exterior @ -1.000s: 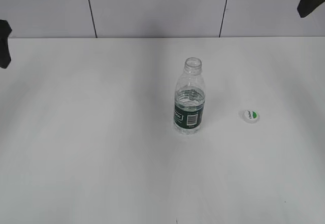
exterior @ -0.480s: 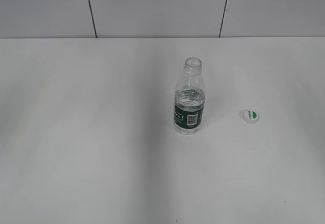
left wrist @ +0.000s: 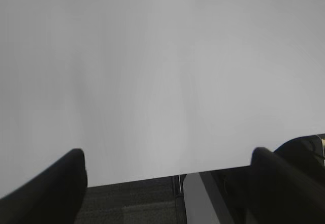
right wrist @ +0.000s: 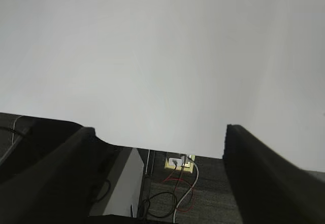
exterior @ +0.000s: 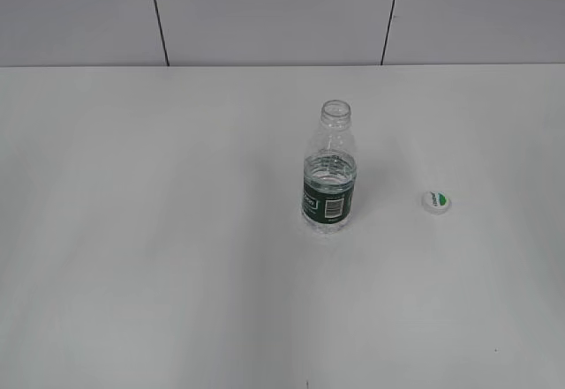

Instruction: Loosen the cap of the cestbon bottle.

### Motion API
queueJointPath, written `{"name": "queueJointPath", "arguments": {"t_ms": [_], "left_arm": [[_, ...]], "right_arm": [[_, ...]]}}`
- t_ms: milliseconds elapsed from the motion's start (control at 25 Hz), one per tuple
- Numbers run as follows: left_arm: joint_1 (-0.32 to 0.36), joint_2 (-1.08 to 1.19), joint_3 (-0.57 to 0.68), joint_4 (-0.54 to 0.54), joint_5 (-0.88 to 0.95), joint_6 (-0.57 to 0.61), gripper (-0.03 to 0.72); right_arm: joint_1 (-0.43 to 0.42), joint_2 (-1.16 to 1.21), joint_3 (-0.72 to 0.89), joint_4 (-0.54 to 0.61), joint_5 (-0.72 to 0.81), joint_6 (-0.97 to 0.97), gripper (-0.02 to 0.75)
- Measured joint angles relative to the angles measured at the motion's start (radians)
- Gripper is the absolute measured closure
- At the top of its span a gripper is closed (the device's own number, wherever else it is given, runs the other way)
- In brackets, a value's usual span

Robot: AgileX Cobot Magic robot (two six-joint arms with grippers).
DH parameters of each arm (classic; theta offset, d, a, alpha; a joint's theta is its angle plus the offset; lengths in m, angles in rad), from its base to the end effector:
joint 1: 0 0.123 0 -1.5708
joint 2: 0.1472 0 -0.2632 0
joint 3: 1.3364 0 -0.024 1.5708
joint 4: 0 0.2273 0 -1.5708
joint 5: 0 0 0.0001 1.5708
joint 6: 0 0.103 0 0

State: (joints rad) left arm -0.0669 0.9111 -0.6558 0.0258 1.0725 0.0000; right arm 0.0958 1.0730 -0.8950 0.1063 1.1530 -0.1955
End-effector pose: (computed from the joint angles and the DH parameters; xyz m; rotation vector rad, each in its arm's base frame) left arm 0.1322 -0.0065 0.2406 0.1060 2.8087 0.0190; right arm 0.1694 0.0263 0.2764 -0.3698 2.7831 0.1232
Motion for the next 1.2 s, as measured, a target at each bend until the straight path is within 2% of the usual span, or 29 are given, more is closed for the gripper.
{"name": "queueJointPath", "arguments": {"t_ms": [280,600,1200], "left_arm": [[0.000,-0.284,0.127,-0.004,-0.002,0.000,0.099],[0.000,-0.523,0.131,-0.003,-0.003,0.000,0.099],[0.000,-0.800,0.136,0.008,-0.002,0.000,0.100]], "right_arm": [[0.000,-0.133,0.177,0.006,-0.018,0.000,0.148],[0.000,-0.375,0.344,0.007,-0.063,-0.001,0.148],[0.000,-0.808,0.371,0.003,-0.061,-0.003,0.148]]}}
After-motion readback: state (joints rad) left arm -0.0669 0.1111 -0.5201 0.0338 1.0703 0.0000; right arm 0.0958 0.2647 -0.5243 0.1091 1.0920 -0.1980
